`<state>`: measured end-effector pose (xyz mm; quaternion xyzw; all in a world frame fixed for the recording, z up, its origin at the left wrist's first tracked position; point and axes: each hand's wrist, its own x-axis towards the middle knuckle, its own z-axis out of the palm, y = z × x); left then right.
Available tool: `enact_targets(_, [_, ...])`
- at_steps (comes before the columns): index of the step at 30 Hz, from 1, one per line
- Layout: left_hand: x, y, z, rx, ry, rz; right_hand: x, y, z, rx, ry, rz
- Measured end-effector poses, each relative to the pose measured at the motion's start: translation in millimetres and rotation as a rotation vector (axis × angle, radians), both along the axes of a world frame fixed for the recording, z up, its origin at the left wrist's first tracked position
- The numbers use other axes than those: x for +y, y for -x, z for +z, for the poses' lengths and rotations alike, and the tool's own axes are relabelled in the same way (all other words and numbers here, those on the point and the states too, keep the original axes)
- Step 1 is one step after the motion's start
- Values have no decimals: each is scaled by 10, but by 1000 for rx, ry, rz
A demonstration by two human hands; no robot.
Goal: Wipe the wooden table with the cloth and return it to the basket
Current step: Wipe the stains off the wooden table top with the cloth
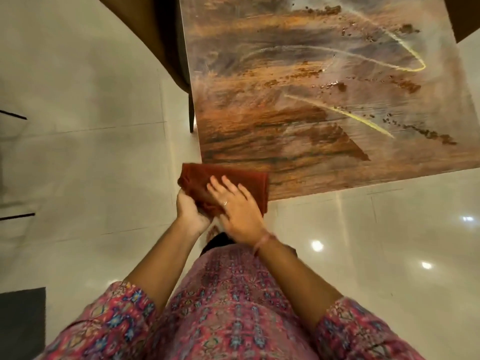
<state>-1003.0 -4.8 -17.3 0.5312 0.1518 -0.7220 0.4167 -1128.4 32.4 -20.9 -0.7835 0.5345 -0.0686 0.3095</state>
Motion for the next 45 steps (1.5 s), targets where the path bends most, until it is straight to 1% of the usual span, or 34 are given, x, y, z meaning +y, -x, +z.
enact_targets(2, [86,-36,19,30,-26,8,218,40,32,-23,-50,58])
enact_targets(4, [188,-35,16,48,-57,9,246,156,59,-6,-68,106])
enact_targets(8, [303,4,30,43,-55,77,-82,180,125,29,-43,159])
enact_targets(10, [315,30,31,31,-67,66,-396,79,125,46,0,131])
enact_targets(13, [354,74,19,0,-68,55,-720,-121,83,75,22,-37])
enact_targets(14, [366,85,17,8,-64,62,-692,-173,70,71,15,-83])
enact_targets(15, [381,79,17,18,-57,70,-584,-200,58,63,15,-86])
enact_targets(17, [396,64,-1,36,-55,84,-243,-99,36,48,28,21])
enact_targets(19, [388,67,-17,36,-74,86,-10,259,19,4,22,94])
enact_targets(20, [378,74,-20,25,-85,84,-2,476,24,-15,22,62])
enact_targets(21, [375,95,-21,10,-95,77,-55,694,36,-24,19,-14])
enact_targets(24, [387,224,5,-6,-110,48,-482,1227,65,21,27,-305])
enact_targets(26, [408,362,53,3,-117,24,-877,1327,81,67,33,-488])
enact_targets(28, [452,553,105,-1,-137,8,-1080,1187,81,93,30,-636])
enact_targets(29, [475,659,127,1,-145,7,-1040,1073,70,82,25,-639])
enact_targets(30, [498,751,149,7,-144,3,-884,943,43,53,26,-575])
enact_targets(32, [493,928,194,30,-132,8,-381,810,45,14,25,-340])
enact_targets(34, [461,1075,209,35,-137,35,-33,1046,80,-19,15,-157])
enact_targets(35, [445,1118,215,24,-140,32,-43,1235,99,-44,28,-112])
enact_targets(37, [409,1247,198,-6,-159,32,-403,1628,90,-48,33,-132])
enact_targets(39, [355,1417,199,-22,-156,48,-1036,1933,90,1,52,-233])
enact_targets(41, [298,1611,200,-26,-172,93,-1655,2069,95,12,40,-334])
enact_targets(42, [264,1716,207,-23,-188,139,-1836,2049,96,29,28,-370])
enact_targets(43, [222,1825,216,-20,-197,191,-1876,2005,89,49,15,-382])
enact_targets(44, [181,1927,215,-16,-202,243,-1785,1974,67,55,15,-348])
enact_targets(45, [155,1995,204,-19,-201,285,-1542,1953,46,36,20,-254])
